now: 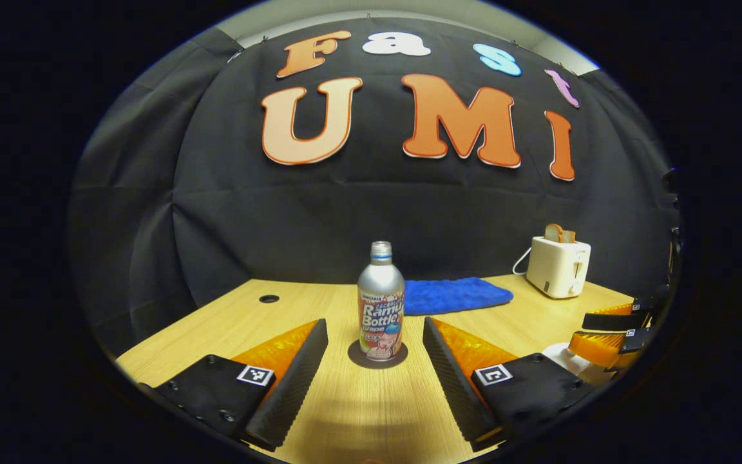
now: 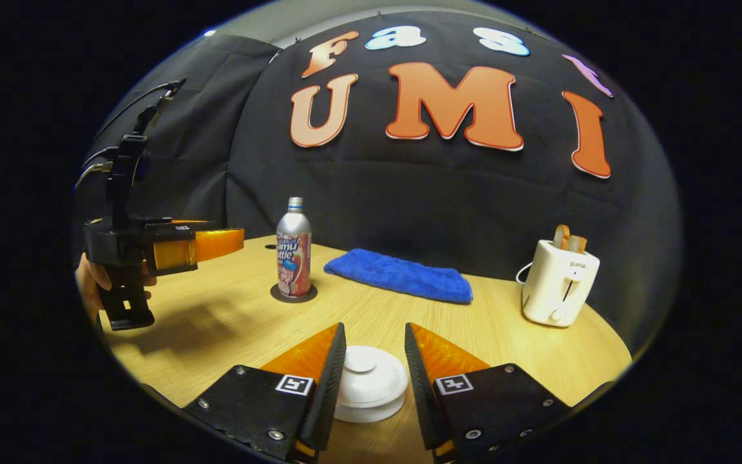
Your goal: Open the teacup lid with one hand, grasp the water bottle and pour water into the teacup with the other hand; after pouring, place the water bottle on the coaster and then close the teacup lid.
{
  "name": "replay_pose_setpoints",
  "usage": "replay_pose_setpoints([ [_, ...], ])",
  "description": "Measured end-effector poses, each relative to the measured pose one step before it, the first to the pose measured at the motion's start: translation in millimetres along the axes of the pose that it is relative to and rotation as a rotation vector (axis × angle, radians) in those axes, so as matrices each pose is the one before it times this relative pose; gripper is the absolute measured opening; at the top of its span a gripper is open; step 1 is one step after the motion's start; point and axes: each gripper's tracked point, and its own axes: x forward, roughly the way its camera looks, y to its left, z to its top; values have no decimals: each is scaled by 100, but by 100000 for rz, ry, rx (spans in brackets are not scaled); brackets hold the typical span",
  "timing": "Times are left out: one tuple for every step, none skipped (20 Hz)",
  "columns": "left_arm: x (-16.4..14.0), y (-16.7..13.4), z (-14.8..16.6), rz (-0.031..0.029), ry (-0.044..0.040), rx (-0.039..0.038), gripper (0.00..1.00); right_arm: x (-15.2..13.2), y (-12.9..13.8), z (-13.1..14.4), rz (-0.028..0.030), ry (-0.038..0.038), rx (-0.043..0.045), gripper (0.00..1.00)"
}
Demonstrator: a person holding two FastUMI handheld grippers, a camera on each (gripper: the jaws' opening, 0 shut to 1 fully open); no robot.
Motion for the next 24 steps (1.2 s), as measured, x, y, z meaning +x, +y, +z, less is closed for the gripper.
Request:
replay_pose_setpoints([
  [-178,121,598,714,-1836,294,98,-421,-229,966,-905,-2575,649,56],
  [-316,91,584,494,-1740,135,97,-415,-411,1055,-1091,-2885,546,60],
  [-223,69,600,540,-1605,103,97,-341,-458,1014,-1291,-2235,271,62],
  [-215,156,554,438,-1387,298,97,-428,-561,1240,-1858,-2800,342,68],
  [-59,118,375,731,-726,1384,97,-301,-506,1186,-1563,-2466,207,70],
  [-451,245,205,1352,380,1230,97,-329,-470,960,-1453,-2294,-71,75],
  [-512,126,572,386,-868,-164,97,-415,-494,1096,-1456,-2505,-407,77],
  [-692,330,822,812,-1024,-535,100,-379,-546,1025,-1554,-2577,-419,80],
  [-564,207,665,598,-1296,-292,94,-435,-519,1028,-1346,-2277,-373,81],
  [-645,265,774,941,-1543,51,100,-408,-366,889,-1113,-1861,-365,78],
  [-465,237,613,669,-1480,150,100,-319,-443,867,-1173,-1429,-407,82],
  [-552,194,540,757,-887,453,100,-255,-494,548,-1497,-787,-553,83],
  [-452,132,474,555,-587,387,100,-215,-520,575,-1641,-695,-541,84],
  [-586,128,607,424,-903,339,97,-313,-380,586,-1111,-728,-481,85],
  [-410,267,836,1059,-1983,-292,97,-184,-343,421,-1198,-507,-74,86],
  [-403,217,1134,382,-4344,-1010,94,-225,-163,189,-427,-82,-15,86],
  [-95,218,1066,882,-3842,-1405,100,-203,-155,243,-450,-173,-267,86],
  [-262,479,500,1173,-1491,-255,100,-145,-249,210,-686,-413,-354,87],
  [-214,292,286,835,-235,1097,97,-197,-329,352,-946,-692,-721,87],
  [-90,244,168,831,-261,756,97,-105,-398,260,-976,-651,-464,88],
  [125,-103,207,-253,-203,-40,94,-163,-143,237,-347,-303,-314,88],
  [-185,-182,332,-304,-166,-396,94,-133,-210,294,-313,-509,85,88],
  [-80,-127,201,-356,166,-130,94,3,-273,216,-176,-279,80,88],
  [-138,-5,-112,64,241,123,94,-63,-214,51,-362,-210,164,88],
])
